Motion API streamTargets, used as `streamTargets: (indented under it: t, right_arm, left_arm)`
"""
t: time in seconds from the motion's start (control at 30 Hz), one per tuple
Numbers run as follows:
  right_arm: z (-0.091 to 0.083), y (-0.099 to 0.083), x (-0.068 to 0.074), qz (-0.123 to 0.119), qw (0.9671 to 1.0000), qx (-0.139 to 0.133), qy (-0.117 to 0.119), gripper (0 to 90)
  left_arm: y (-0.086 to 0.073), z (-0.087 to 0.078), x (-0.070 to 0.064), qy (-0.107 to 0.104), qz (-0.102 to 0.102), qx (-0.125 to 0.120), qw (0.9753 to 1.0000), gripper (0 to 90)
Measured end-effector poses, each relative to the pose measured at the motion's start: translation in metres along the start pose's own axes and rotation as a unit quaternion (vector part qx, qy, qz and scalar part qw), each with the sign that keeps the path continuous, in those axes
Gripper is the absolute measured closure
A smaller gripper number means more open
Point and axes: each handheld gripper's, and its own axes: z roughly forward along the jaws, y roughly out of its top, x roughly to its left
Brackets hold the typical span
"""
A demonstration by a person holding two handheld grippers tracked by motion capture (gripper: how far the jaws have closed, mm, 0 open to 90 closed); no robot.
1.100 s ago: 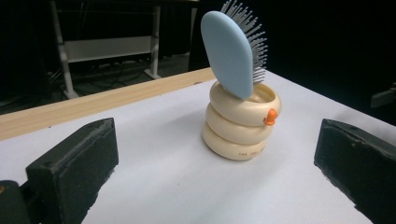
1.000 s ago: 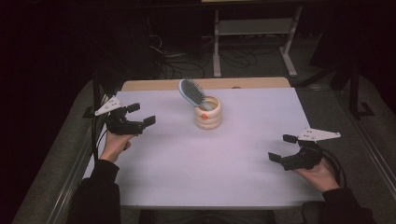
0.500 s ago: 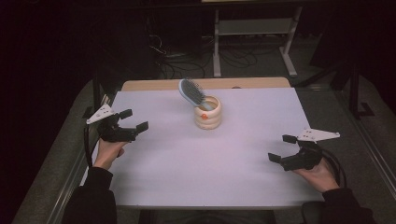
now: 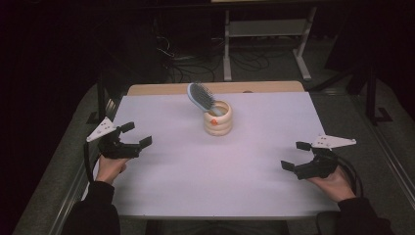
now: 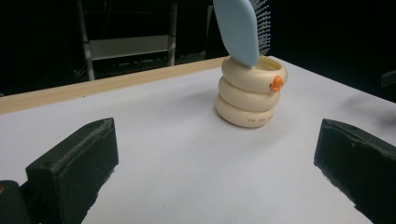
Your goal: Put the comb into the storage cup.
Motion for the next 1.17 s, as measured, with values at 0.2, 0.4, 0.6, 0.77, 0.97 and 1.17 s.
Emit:
streamTargets:
  t: [0.2,0.4,0.6,0.77,0.97,1.17]
  right_arm:
    - [0.000,0.000,0.000,-0.001,1.0000,0.000,0.000,0.0]
    - [0.000,0.000,0.001,-0.001,1.0000,0.000,-0.002,0.0]
    - [0.000,-0.001,0.000,0.000,1.0000,0.001,-0.001,0.0]
    - [0.000,-0.002,0.000,0.002,1.0000,0.000,-0.003,0.0]
    - [-0.002,-0.002,-0.001,0.007,0.9999,-0.005,-0.010,0.0]
    - [-0.004,-0.003,-0.001,0.007,0.9999,-0.006,-0.014,0.0]
  left_arm:
    - [-0.012,-0.010,0.000,0.014,0.006,0.000,0.9999,0.0]
    - [-0.024,-0.022,0.001,0.031,-0.002,-0.008,0.9995,0.0]
    - [-0.033,-0.033,-0.001,0.039,0.003,-0.013,0.9992,0.0]
    - [-0.038,-0.041,-0.002,0.044,0.015,-0.003,0.9989,0.0]
    - [-0.042,-0.047,0.000,0.041,0.009,-0.001,0.9991,0.0]
    - [-0.043,-0.046,-0.001,0.036,0.014,0.008,0.9992,0.0]
